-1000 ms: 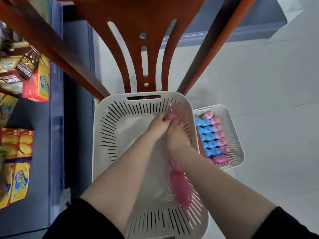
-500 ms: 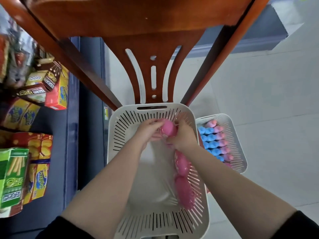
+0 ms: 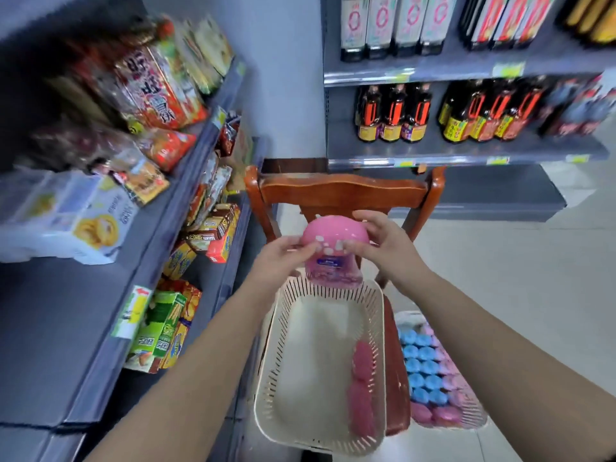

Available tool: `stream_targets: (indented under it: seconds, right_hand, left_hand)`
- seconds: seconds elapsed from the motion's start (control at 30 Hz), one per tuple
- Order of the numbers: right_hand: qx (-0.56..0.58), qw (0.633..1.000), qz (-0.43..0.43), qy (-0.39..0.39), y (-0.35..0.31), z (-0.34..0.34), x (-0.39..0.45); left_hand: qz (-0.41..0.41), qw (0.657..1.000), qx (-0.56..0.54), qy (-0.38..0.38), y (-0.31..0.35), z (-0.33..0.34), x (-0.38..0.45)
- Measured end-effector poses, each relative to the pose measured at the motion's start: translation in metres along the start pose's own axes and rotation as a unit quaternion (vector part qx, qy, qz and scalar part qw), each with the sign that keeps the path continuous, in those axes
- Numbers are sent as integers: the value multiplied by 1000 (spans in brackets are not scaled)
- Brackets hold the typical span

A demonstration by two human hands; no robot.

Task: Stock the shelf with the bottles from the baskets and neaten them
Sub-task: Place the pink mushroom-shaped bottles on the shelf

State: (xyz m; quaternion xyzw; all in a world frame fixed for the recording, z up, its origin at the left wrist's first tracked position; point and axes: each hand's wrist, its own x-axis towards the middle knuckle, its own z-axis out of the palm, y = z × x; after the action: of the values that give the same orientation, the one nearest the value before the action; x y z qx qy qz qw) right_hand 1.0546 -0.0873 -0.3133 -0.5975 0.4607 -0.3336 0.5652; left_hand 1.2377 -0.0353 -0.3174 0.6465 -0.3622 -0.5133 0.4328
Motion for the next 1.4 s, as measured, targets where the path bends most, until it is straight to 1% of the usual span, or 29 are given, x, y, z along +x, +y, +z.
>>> stream_targets:
  seconds: [0.07, 0.2, 0.33, 0.4, 0.53, 0.67, 0.73, 0.8, 0.93, 1.03, 1.17, 1.27, 1.4]
  right_hand:
    - [29, 999, -36, -14, -40, 2, -9]
    - [81, 992, -87, -40, -113, 18, -30]
    - [145, 977, -133, -78, -175, 49, -52]
    - [170, 969, -147, -106, -205, 70, -66]
    - [196, 949, -186, -165, -254, 117, -96]
    - [181, 928, -251, -208, -293, 169, -132]
    - [185, 913, -277, -236, -311, 194, -154]
    - [192, 894, -300, -271, -327, 215, -177]
    - [181, 843, -338, -377, -353, 268, -221]
    - [158, 817, -362, -420, -366, 309, -256]
    - [166, 791, -369, -459, -379, 365, -306]
    - [191, 775, -347, -492, -386, 403, -341]
    - [208, 761, -329, -519, -398, 445, -381]
  left_hand:
    - [63, 998, 3, 16, 31, -11, -31]
    - [161, 986, -5, 50, 80, -34, -92]
    - [230, 963, -2, 142, 117, -61, -152]
    - [262, 947, 8, 187, 131, -76, -184]
    - [299, 913, 24, 277, 150, -105, -250]
    - [322, 865, 37, 382, 159, -138, -317]
    - [330, 836, 64, 434, 162, -155, -351]
    - [334, 810, 88, 474, 164, -169, -383]
    - [333, 763, 101, 544, 159, -202, -456]
    - [320, 735, 117, 586, 151, -226, -510]
    - [269, 710, 158, 632, 139, -256, -578]
    - [227, 696, 194, 654, 133, -277, -625]
    - [162, 662, 258, 685, 129, -303, -676]
